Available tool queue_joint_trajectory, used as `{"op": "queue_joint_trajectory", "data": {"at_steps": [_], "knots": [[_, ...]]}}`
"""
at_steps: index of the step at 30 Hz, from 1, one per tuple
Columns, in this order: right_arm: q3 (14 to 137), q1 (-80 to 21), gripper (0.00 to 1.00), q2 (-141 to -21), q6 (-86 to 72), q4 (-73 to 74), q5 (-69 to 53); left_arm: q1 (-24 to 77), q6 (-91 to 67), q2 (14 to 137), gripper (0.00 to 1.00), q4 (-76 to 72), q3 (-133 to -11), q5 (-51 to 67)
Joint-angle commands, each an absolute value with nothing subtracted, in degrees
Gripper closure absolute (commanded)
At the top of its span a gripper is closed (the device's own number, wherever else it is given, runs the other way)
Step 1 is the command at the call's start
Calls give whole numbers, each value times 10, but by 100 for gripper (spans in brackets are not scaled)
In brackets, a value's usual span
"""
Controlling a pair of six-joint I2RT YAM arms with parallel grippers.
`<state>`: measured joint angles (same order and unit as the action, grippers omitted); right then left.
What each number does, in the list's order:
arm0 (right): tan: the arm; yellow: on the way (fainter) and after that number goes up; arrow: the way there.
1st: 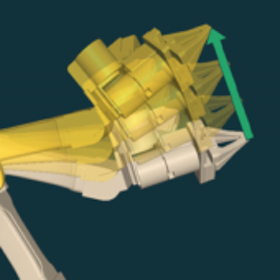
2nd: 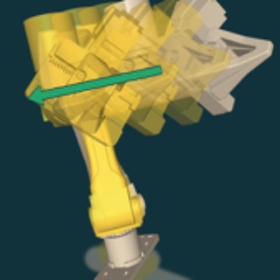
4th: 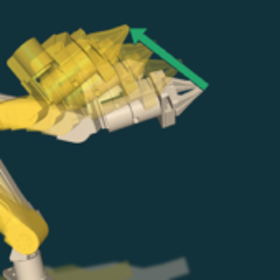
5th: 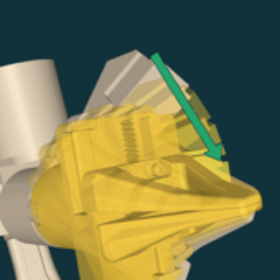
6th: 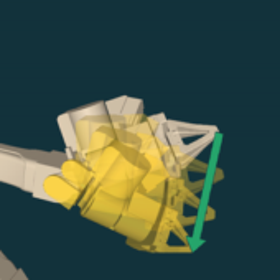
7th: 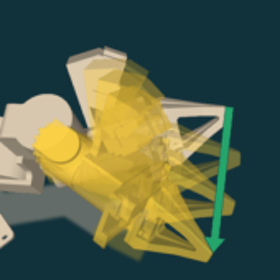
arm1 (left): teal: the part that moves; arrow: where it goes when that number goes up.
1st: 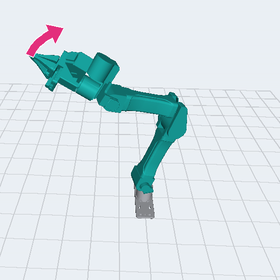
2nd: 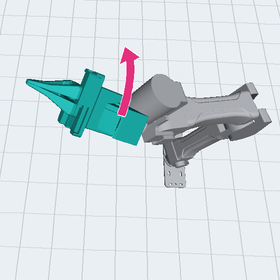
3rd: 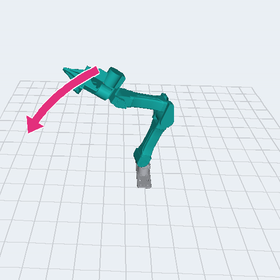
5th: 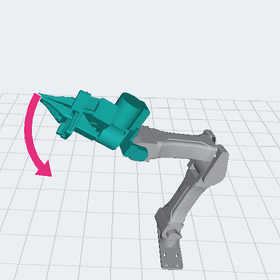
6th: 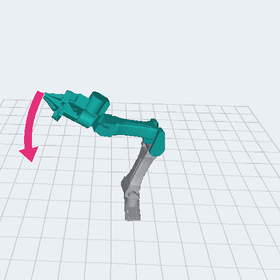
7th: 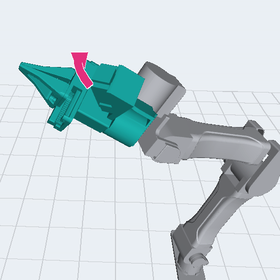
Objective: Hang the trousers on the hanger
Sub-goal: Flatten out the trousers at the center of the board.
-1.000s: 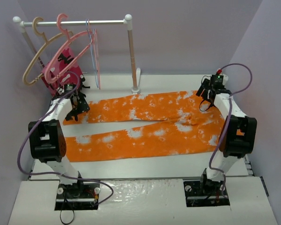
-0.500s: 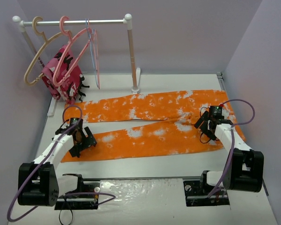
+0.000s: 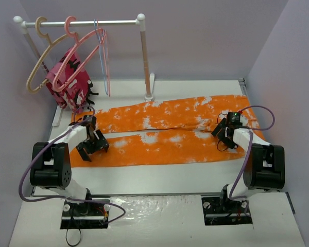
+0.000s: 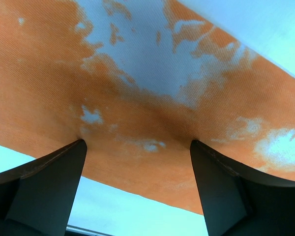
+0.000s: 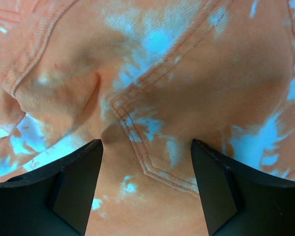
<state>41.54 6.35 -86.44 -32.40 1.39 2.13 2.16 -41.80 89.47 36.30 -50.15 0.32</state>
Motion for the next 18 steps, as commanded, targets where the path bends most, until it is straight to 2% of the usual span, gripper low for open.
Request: {"op": "queue_joint_trajectory", "data": {"at_steps": [1, 6, 9, 14, 18], "knots": [[446, 65, 31, -918, -330, -31, 32, 5, -428, 973, 23, 280, -529, -29], [489, 64, 31, -916, -322, -31, 19, 2, -417, 939, 31, 298, -540, -44], [505, 64, 31, -896, -319, -17, 12, -29, -399, 925, 30, 303, -564, -51], [507, 70, 29, -838, -323, 25, 24, -49, -384, 901, 21, 321, -583, -34], [482, 83, 21, -749, -343, 79, 28, -54, -399, 803, 10, 354, -543, -26]]}}
